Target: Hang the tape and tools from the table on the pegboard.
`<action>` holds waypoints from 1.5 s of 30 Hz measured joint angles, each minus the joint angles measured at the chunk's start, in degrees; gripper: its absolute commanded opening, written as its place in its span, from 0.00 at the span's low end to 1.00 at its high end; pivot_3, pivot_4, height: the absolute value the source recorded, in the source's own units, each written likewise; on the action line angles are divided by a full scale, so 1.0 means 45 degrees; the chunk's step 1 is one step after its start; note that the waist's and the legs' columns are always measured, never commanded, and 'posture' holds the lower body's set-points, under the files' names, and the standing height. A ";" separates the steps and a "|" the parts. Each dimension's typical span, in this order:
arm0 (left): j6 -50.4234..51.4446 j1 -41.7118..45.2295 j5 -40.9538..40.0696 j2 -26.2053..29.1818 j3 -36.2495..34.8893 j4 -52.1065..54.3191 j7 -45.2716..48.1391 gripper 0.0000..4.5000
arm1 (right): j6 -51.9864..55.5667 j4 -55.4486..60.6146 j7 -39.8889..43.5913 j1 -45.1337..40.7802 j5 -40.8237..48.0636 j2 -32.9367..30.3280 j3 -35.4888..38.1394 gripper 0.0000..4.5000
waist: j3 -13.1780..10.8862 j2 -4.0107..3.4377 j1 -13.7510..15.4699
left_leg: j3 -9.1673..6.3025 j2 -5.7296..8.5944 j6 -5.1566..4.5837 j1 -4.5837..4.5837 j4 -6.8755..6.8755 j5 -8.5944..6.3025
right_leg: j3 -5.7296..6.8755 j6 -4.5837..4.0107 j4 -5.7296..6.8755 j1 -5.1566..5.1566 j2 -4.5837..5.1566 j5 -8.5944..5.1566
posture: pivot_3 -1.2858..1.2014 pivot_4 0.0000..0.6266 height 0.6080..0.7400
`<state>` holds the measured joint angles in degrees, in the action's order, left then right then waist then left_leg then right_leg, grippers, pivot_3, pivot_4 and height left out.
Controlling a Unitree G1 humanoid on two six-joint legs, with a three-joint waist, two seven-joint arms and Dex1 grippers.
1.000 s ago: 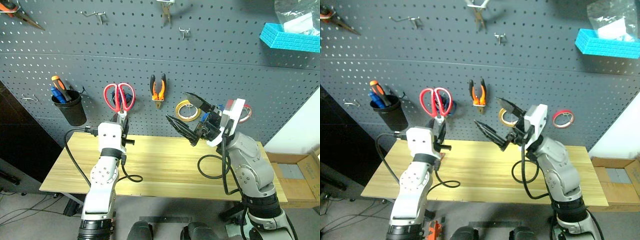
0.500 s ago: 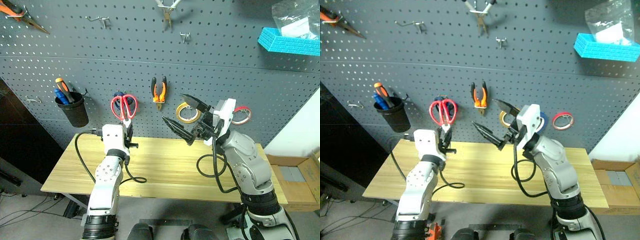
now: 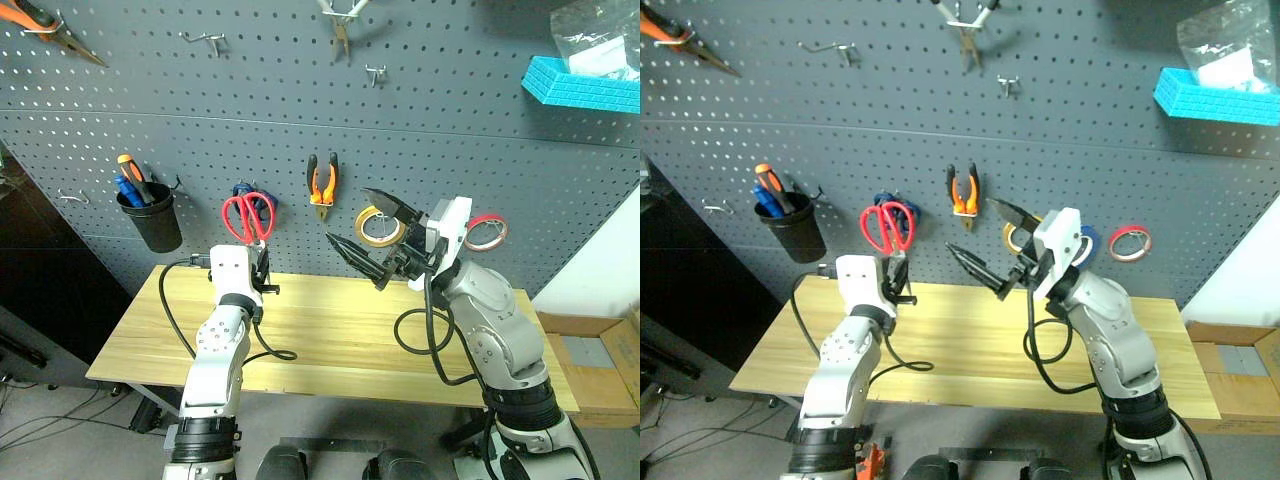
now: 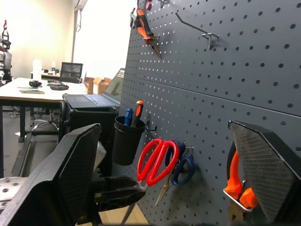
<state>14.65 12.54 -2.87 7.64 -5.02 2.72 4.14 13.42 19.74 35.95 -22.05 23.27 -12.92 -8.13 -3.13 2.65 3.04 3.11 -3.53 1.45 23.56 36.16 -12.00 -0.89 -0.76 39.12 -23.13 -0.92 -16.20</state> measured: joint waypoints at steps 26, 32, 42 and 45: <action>0.0776 0.2294 0.0054 0.0787 0.0149 -0.2856 0.0650 0.99 | -0.0002 0.0001 -0.0015 0.0002 -0.0151 -0.0081 0.0003 1.00 | 0.0002 -0.0001 -0.0019 | -0.0001 -0.0002 0.0000 -0.0001 0.0002 0.0000 | -0.0004 -0.0002 0.0006 -0.0001 -0.0005 0.0002 | 0.56 0.03 1.00; 0.0668 0.2042 0.0212 0.0829 0.0310 -0.2759 0.0671 0.99 | -0.0004 0.0001 -0.0001 0.0003 -0.0171 -0.0091 0.0003 1.00 | 0.0002 -0.0001 -0.0022 | -0.0001 -0.0002 0.0000 -0.0002 0.0002 0.0000 | -0.0006 -0.0003 0.0007 -0.0001 -0.0005 0.0002 | 0.56 0.03 1.00; 0.0525 -0.0923 0.0641 0.1373 0.0278 -0.0592 0.0418 0.99 | -0.0047 0.0061 0.0577 0.0733 -0.0389 -0.0744 -0.0149 1.00 | 0.0002 -0.0004 -0.0053 | 0.0008 -0.0015 -0.0001 -0.0026 -0.0006 -0.0001 | -0.0018 -0.0006 0.0023 0.0000 0.0001 0.0001 | 0.57 0.05 1.00; 0.0543 -0.1621 0.0652 0.1486 0.0270 -0.0090 0.0542 0.99 | -0.0053 0.0060 0.0857 0.0844 -0.0400 -0.0935 -0.0290 1.00 | 0.0002 -0.0004 -0.0036 | 0.0011 -0.0014 -0.0001 -0.0039 0.0004 0.0000 | -0.0017 -0.0008 0.0035 0.0012 0.0004 0.0002 | 0.57 0.05 1.00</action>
<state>17.10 5.24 0.06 14.32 -3.80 2.32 6.58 13.19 20.00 39.81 -18.25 21.47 -17.13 -9.44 -3.12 2.63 2.88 3.16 -3.60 1.45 23.38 36.18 -12.00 -0.97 -0.80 39.28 -23.07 -0.90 -16.19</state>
